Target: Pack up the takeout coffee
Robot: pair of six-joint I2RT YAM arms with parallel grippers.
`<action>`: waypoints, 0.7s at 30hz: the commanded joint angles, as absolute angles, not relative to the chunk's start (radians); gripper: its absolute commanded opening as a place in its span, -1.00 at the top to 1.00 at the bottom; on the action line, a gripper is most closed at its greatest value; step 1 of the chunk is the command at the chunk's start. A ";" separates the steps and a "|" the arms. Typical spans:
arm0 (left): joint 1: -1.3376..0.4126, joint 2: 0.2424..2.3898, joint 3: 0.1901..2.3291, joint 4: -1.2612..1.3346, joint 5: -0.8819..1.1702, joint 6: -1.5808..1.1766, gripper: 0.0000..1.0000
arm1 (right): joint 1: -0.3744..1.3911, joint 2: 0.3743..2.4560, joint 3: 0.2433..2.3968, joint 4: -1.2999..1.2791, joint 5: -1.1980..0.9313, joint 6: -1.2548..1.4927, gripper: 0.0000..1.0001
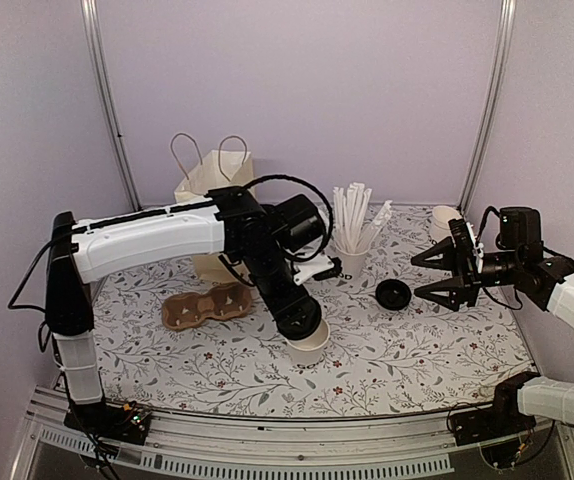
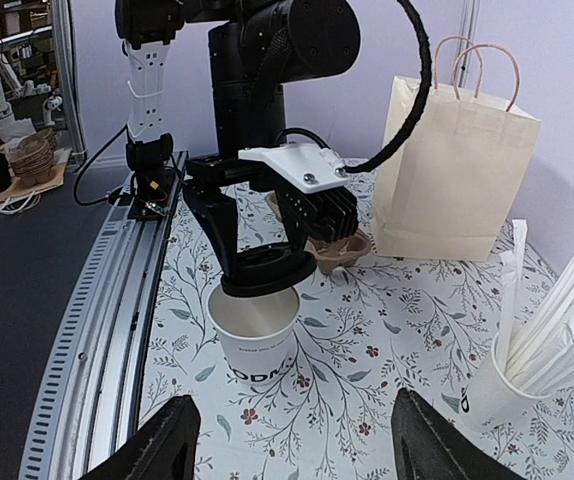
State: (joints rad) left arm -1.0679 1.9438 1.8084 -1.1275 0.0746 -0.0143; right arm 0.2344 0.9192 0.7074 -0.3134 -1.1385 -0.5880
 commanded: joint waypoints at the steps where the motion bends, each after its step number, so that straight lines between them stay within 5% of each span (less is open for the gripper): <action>1: -1.077 1.982 1.844 -1.138 0.107 -0.002 -0.30 | 0.232 0.909 0.695 -0.321 -1.135 -0.604 -0.38; 21: -1.105 2.024 1.906 -1.141 0.124 0.028 -0.33 | 0.232 0.904 0.698 -0.329 -1.134 -0.613 -0.39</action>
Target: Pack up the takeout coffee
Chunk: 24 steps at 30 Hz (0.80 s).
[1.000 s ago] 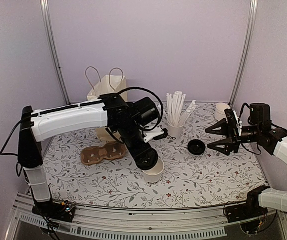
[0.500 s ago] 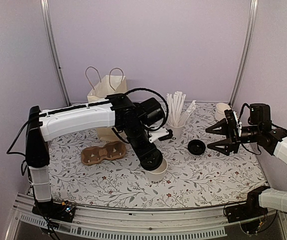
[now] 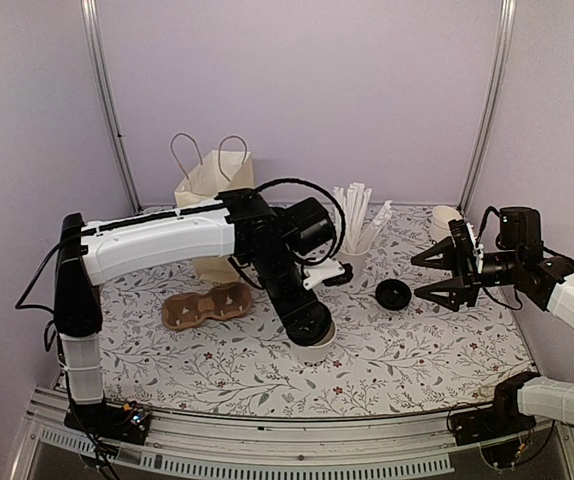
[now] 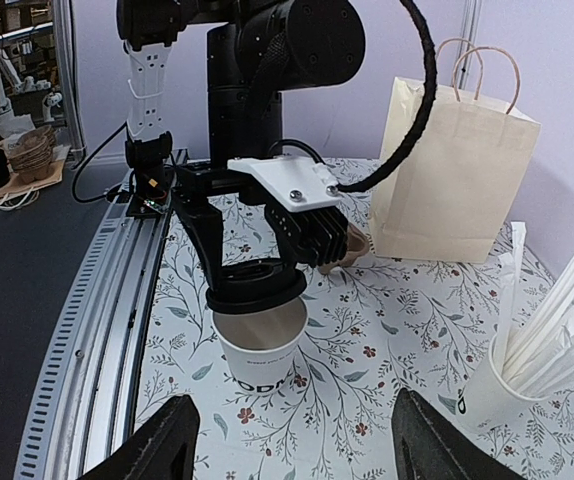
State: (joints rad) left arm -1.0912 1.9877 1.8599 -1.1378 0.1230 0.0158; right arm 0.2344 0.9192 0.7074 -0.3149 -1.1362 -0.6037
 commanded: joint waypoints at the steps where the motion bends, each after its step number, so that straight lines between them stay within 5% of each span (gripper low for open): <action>1: -1.104 2.029 1.912 -1.141 0.126 0.028 -0.33 | 0.232 0.904 0.697 -0.329 -1.134 -0.612 -0.39; 24: -1.144 2.085 2.009 -1.153 0.044 0.011 -0.48 | 0.232 0.911 0.698 -0.332 -1.135 -0.614 -0.40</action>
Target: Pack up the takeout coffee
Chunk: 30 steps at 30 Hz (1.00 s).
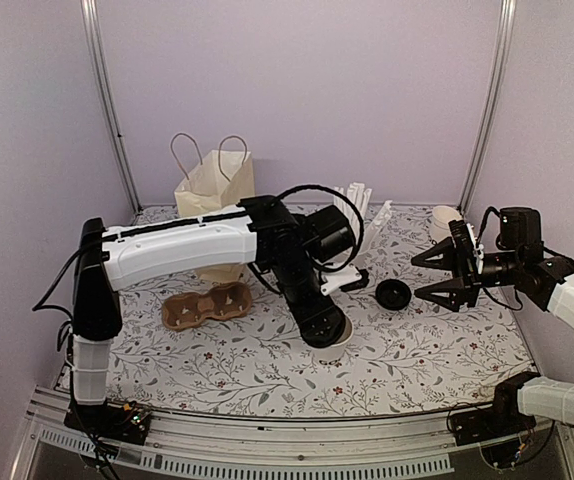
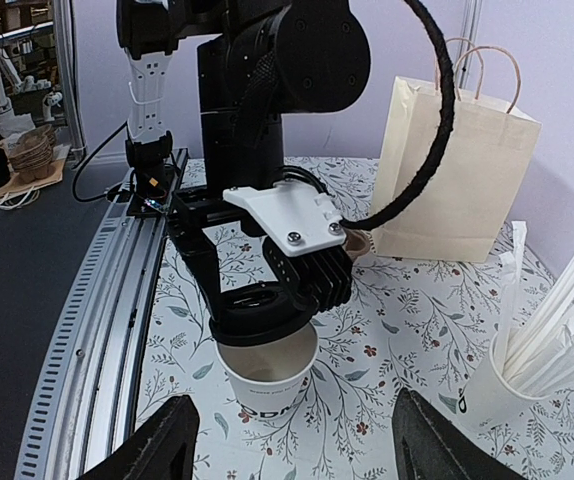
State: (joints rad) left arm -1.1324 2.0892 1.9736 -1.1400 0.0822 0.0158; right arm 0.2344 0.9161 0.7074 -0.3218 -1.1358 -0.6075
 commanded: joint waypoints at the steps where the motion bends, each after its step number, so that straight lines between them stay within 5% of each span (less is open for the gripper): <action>1: -1.144 2.080 2.012 -1.155 0.042 0.008 -0.48 | 0.232 0.912 0.698 -0.333 -1.135 -0.614 -0.40; 30: -1.160 2.153 2.084 -1.142 0.061 0.033 -0.53 | 0.232 0.911 0.700 -0.336 -1.135 -0.617 -0.40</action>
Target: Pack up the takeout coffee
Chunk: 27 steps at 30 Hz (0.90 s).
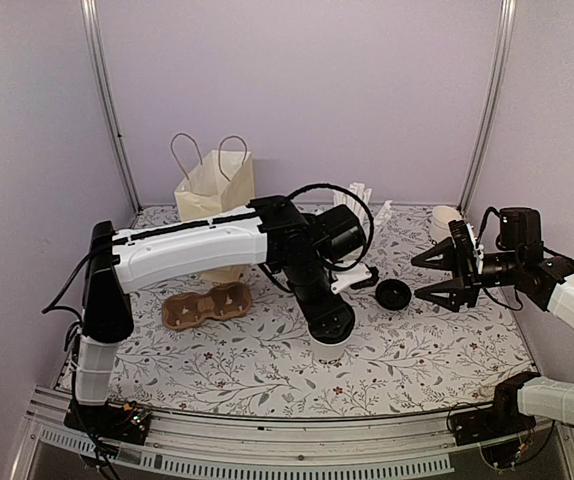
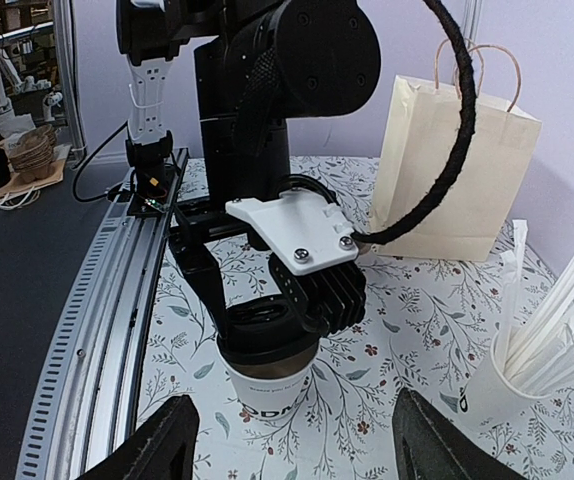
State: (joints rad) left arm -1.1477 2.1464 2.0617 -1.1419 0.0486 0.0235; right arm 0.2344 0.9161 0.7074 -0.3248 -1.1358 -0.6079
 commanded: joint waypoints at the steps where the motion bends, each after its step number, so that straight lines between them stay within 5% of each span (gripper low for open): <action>1: -1.160 2.154 2.083 -1.144 0.061 0.032 -0.57 | 0.232 0.911 0.699 -0.336 -1.134 -0.617 -0.40; 6: -1.160 2.155 2.088 -1.142 0.054 0.031 -0.68 | 0.232 0.911 0.699 -0.336 -1.134 -0.617 -0.40; 8: -1.160 2.155 2.089 -1.139 0.052 0.032 -0.98 | 0.232 0.913 0.699 -0.336 -1.134 -0.617 -0.40; 21: -1.161 2.137 2.106 -1.133 0.057 0.032 -0.95 | 0.232 0.916 0.699 -0.336 -1.126 -0.619 -0.40; 27: -1.159 1.985 2.014 -1.060 0.004 0.017 -0.98 | 0.232 0.930 0.731 -0.356 -0.950 -0.643 -0.39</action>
State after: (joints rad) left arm -1.1484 2.1239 2.0708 -1.1297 0.0372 0.0292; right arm 0.2344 0.9169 0.7074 -0.3305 -1.0840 -0.6186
